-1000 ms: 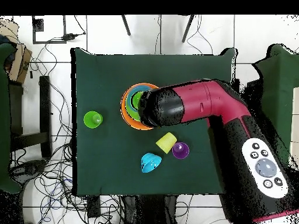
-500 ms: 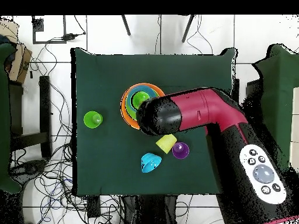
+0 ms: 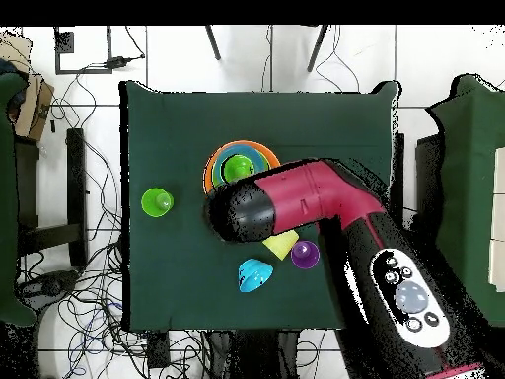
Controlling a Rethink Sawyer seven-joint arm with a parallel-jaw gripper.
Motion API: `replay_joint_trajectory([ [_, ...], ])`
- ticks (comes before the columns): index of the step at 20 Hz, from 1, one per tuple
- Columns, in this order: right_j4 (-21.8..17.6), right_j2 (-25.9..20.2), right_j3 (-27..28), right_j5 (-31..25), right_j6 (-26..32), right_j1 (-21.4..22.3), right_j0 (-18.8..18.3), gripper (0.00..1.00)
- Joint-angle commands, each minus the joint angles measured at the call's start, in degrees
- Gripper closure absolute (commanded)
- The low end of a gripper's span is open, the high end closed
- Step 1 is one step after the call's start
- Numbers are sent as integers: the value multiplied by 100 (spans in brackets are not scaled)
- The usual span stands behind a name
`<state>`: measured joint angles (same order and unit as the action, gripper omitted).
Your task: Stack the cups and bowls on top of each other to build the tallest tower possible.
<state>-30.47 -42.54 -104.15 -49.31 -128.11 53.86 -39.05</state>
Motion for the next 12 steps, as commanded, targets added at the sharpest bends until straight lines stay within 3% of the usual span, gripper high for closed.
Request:
replay_joint_trajectory([
  [1,16,400,-406,509,-624,-27,520,0],
  [5,-65,703,-278,750,-992,-247,901,0],
  [12,101,1191,-190,861,-1304,-245,1465,0],
])
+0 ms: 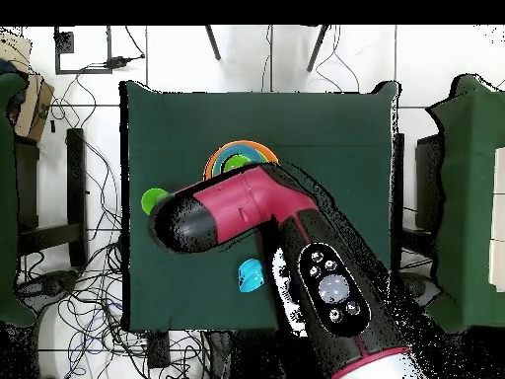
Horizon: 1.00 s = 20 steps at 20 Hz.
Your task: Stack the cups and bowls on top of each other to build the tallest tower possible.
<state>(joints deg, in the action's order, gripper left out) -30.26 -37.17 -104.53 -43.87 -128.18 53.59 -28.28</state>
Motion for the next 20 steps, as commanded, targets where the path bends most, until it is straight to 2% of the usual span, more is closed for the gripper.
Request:
replay_joint_trajectory([
  [1,121,717,-140,307,-1321,-201,459,0],
  [4,211,939,-41,308,-1420,-219,720,0],
  [10,282,1376,321,456,-1606,-557,1222,0],
  [20,377,2031,706,807,-1880,-1021,1843,0],
])
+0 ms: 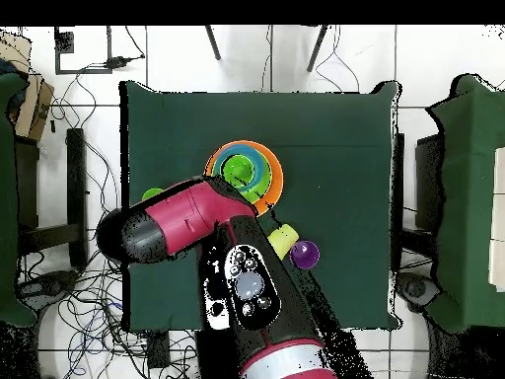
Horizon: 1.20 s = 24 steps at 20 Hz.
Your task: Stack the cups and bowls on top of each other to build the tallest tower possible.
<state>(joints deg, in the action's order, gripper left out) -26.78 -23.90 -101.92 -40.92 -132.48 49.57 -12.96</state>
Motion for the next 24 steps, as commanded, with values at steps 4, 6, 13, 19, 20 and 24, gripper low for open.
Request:
replay_joint_trajectory([
  [4,88,847,524,723,-1400,-805,414,0],
  [6,127,894,533,806,-1385,-859,455,0],
  [13,318,1090,695,1049,-1306,-1112,637,0],
  [19,515,1267,900,1104,-1258,-1286,811,0],
  [20,553,1310,824,1112,-1293,-1208,859,0],
  [24,725,1476,684,1137,-1367,-1079,1051,0],
])
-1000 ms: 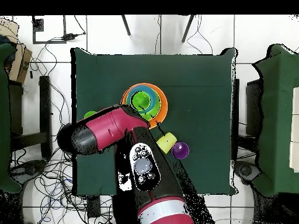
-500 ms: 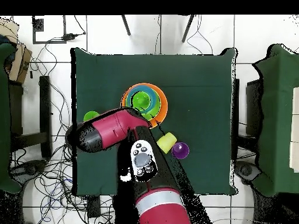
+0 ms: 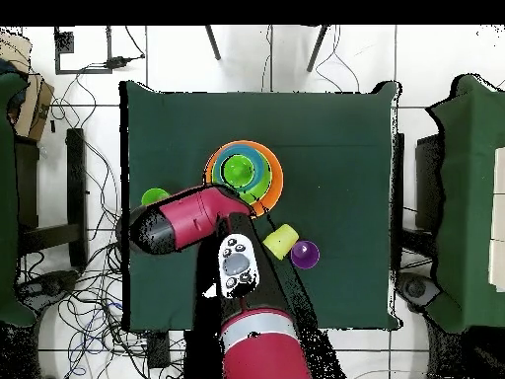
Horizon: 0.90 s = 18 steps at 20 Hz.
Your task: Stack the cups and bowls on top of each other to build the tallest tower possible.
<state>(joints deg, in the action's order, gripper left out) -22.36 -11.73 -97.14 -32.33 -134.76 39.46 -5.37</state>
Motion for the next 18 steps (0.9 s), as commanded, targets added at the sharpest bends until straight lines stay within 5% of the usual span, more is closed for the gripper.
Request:
replay_joint_trajectory([
  [1,336,299,208,276,-1134,-66,338,0],
  [18,975,723,754,529,-926,-630,790,0],
])
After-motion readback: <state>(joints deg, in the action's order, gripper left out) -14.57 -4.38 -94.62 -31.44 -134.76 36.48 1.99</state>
